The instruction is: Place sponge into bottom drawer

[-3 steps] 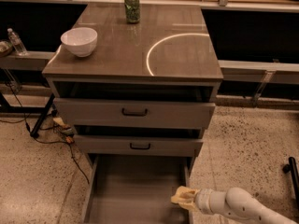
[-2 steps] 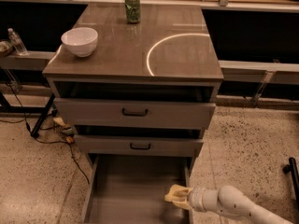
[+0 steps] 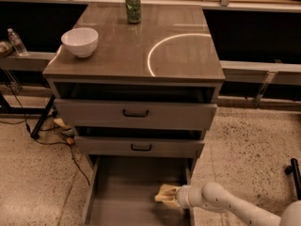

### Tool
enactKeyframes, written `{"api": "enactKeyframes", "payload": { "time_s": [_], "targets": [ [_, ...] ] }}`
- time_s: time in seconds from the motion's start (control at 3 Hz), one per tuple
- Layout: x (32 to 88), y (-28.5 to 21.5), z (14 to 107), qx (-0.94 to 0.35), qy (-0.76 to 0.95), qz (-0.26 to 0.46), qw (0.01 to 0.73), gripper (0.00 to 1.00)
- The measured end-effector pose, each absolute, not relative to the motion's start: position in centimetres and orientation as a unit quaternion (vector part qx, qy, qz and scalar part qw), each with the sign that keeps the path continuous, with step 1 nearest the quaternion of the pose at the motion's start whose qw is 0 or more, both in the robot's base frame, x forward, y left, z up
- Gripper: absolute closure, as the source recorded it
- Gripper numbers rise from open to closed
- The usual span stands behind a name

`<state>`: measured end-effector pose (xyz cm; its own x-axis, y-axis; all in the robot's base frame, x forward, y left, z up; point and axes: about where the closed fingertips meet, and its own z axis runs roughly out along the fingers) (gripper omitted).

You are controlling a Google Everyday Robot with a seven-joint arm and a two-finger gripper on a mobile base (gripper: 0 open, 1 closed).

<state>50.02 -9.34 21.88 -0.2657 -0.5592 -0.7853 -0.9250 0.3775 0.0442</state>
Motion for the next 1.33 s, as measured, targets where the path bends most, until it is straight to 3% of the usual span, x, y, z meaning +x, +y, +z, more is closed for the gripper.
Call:
{"api": "enactKeyframes", "payload": {
  "time_s": [0.33,0.67,1.33],
  "targets": [
    [50.9,-6.4,19.8,-0.510,0.739,0.269,0.350,1.00],
    [51.5,-3.3,18.6,-0.520,0.723,0.283,0.356,0.88],
    [51.8,0.7,17.7,-0.525,0.704,0.307,0.366,0.41]
  ]
}}
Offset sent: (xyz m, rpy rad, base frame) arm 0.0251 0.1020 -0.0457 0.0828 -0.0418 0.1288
